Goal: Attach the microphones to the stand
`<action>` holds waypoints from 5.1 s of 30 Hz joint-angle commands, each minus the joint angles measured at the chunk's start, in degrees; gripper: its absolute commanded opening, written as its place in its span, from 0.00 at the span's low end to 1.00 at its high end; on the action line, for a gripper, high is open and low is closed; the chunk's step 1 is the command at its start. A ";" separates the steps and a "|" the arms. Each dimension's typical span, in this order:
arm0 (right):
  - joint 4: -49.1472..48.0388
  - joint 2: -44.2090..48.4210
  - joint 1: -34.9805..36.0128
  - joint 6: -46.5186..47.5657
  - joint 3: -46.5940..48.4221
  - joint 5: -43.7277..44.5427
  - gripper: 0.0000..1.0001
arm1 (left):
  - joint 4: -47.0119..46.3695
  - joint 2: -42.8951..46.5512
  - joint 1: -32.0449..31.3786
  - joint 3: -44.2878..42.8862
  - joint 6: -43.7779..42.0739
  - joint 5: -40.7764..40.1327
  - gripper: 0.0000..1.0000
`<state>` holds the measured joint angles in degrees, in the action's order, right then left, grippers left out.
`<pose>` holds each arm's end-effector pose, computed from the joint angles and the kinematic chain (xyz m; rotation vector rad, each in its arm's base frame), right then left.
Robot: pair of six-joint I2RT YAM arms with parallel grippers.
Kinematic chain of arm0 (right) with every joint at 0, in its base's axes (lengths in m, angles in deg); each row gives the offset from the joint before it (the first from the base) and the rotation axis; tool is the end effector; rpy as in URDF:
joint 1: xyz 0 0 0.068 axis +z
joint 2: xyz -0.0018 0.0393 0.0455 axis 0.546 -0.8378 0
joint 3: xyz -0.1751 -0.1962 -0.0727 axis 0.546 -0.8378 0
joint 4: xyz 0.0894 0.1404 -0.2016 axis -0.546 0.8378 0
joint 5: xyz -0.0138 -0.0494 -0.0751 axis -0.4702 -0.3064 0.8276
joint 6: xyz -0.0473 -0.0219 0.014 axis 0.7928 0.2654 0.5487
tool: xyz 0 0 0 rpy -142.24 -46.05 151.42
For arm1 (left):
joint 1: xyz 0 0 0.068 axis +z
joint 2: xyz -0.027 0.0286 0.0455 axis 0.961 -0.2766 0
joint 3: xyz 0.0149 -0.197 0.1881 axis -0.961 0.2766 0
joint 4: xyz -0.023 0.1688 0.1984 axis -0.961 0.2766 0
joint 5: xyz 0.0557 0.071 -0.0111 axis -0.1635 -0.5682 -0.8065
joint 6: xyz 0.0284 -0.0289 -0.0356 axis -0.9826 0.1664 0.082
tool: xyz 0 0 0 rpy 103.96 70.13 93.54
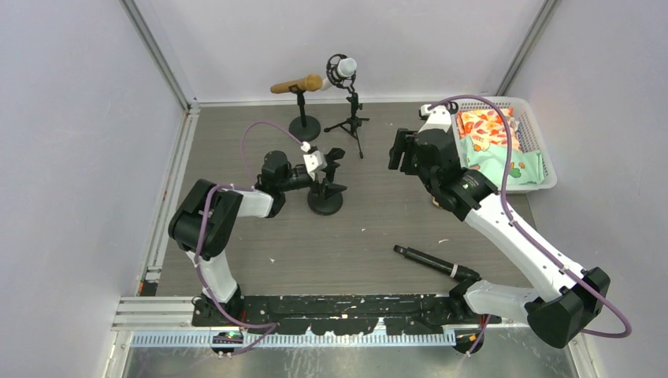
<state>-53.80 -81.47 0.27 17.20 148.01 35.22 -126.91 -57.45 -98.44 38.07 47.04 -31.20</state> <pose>0.2182 0.1270 0.3665 0.0482 1.9840 0.2151 0.3140 -0.1734 0.1884 1.0986 1.3109 -0.9407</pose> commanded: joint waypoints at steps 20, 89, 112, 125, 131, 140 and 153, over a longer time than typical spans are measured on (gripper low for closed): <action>4.23 -2.34 -13.37 -15.16 -2.80 2.45 0.74 | -12.20 12.12 -0.51 17.85 17.17 -27.12 1.00; 19.05 -39.89 -24.84 47.25 5.54 -16.06 0.36 | 30.52 49.27 -14.88 19.64 20.40 -52.18 1.00; 19.99 -47.98 -12.25 42.79 11.65 -19.58 0.67 | 36.00 49.46 -14.88 17.68 24.56 -63.83 1.00; 16.49 -41.73 -16.69 45.84 3.77 -21.52 0.66 | 36.49 49.29 -14.89 17.25 24.77 -64.45 1.00; 14.13 -42.04 -16.73 45.98 3.70 -22.20 0.59 | 37.90 49.22 -14.89 16.48 24.88 -64.99 1.00; 9.12 -39.14 -16.78 44.33 5.03 -25.48 0.20 | 44.81 53.29 -14.89 14.58 25.70 -69.62 1.00; -8.65 -12.52 -16.74 27.09 3.72 -27.98 0.01 | 54.01 61.54 -14.88 6.35 23.01 -71.93 1.00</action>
<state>-50.92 -102.61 -16.34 54.51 152.32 9.39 -75.24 3.29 -113.32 48.45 72.30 -103.33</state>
